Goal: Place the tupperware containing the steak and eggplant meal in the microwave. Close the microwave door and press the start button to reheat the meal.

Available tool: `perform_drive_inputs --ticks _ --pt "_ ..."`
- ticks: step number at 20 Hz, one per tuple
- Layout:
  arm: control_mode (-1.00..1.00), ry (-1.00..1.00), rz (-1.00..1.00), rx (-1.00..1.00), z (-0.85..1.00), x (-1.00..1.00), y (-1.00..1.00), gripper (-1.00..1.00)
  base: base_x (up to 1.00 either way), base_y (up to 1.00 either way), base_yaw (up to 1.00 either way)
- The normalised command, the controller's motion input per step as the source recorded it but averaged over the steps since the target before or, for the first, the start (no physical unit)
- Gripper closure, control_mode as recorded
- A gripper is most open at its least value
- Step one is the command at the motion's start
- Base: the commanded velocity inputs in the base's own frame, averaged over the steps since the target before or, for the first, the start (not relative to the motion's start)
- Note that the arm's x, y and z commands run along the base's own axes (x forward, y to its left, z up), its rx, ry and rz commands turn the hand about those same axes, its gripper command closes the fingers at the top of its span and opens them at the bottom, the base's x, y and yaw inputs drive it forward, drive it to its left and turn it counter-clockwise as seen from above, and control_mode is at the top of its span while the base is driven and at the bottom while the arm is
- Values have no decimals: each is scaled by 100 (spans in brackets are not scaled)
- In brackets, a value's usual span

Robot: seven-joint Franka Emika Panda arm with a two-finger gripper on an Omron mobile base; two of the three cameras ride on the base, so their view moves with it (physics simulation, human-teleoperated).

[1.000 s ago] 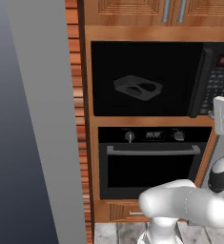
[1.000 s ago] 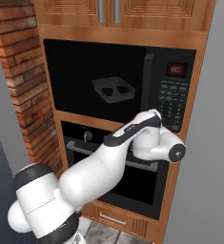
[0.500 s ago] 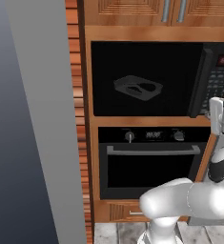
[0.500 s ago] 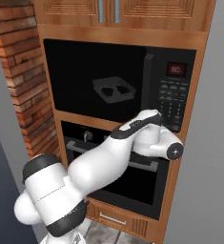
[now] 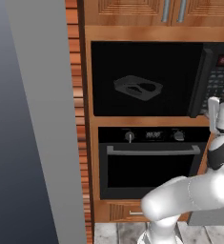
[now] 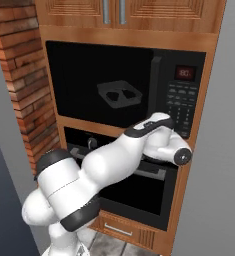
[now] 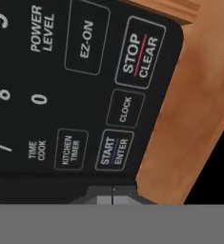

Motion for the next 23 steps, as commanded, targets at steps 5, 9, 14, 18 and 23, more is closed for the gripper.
perform_drive_inputs --ticks 5,9,14,18,23 --pt "-100 0 -5 0 -11 36 -16 100 0 0 0" --pt "-100 0 -6 0 -22 33 -11 100 0 0 0" --pt "-100 0 -7 0 -25 34 -9 100 0 0 0" --pt "-100 0 -16 0 -13 39 3 100 0 0 0" --pt "-100 -9 -39 -13 0 5 60 100 0 0 0"
